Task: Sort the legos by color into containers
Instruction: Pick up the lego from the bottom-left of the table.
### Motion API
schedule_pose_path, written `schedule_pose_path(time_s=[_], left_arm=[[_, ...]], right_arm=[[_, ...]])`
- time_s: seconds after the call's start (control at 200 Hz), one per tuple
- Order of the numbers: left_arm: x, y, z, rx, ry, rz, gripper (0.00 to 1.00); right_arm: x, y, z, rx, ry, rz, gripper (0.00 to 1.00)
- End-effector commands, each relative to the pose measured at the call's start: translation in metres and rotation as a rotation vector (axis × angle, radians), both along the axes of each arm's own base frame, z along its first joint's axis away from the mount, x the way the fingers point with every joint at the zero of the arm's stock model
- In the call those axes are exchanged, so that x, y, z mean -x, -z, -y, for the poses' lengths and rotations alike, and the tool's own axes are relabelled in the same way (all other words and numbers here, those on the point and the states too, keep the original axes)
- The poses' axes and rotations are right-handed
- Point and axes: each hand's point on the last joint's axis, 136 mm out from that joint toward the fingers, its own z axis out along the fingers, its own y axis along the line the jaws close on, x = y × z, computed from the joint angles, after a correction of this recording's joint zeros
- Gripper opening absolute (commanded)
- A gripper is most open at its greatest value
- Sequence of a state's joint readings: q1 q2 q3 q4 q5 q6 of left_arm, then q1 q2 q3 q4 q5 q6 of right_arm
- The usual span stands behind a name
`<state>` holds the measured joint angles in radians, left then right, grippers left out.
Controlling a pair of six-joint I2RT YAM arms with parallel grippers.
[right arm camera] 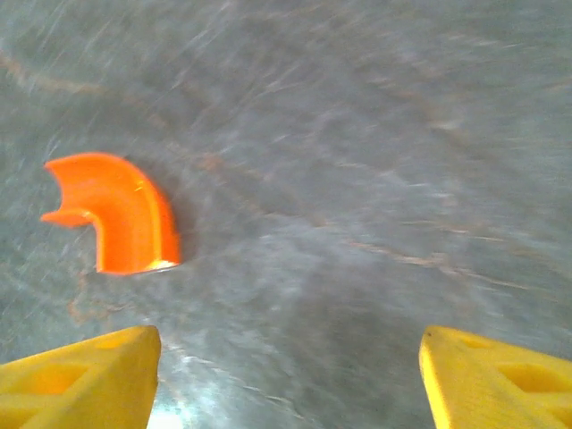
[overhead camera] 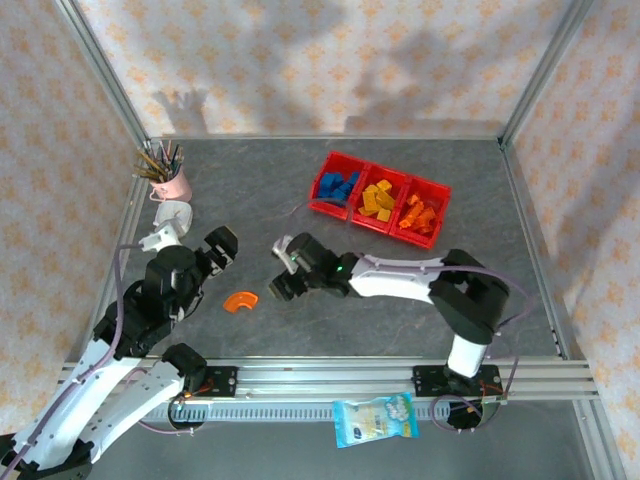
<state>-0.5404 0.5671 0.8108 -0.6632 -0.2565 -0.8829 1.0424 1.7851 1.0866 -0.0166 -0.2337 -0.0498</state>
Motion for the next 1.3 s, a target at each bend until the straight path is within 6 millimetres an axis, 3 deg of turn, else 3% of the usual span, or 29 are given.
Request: schedule_pose_path(time_s=[0.0,0.175,0.335,0.646,0.821,1.091,1.206,1.296], left_arm=[[0.012,0.002,-0.019,-0.023,-0.073,-0.031,0.99],[0.019,0.0,-0.028,-0.023,-0.101,-0.022,0.99],[0.023,-0.002,-0.034,-0.032,-0.119,-0.022,0.99],[0.022,-0.002,-0.032,-0.024,-0.116,-0.015,0.99],[0.021,-0.001,-0.032,-0.024,-0.115,-0.017,0.99],[0.016,-0.002,-0.027,-0.019,-0.1,-0.01,0.99],[0.013,-0.001,-0.022,-0.018,-0.087,-0.014,0.99],[0.009,-0.005,-0.018,-0.012,-0.069,-0.003,0.99]], right_arm=[[0.009,-0.01,-0.037,-0.052,-0.093,0.081,0.77],[0.024,0.002,-0.066,-0.048,-0.14,0.117,0.8],[0.03,0.017,-0.079,-0.024,-0.159,0.125,0.82],[0.028,0.054,-0.083,0.068,-0.172,0.131,0.79],[0.026,0.076,-0.077,0.129,-0.156,0.113,0.66],[0.019,0.063,-0.073,0.141,-0.133,0.157,0.39],[0.015,0.044,-0.071,0.106,-0.112,0.172,0.24],[0.005,0.022,-0.063,0.056,-0.061,0.164,0.19]])
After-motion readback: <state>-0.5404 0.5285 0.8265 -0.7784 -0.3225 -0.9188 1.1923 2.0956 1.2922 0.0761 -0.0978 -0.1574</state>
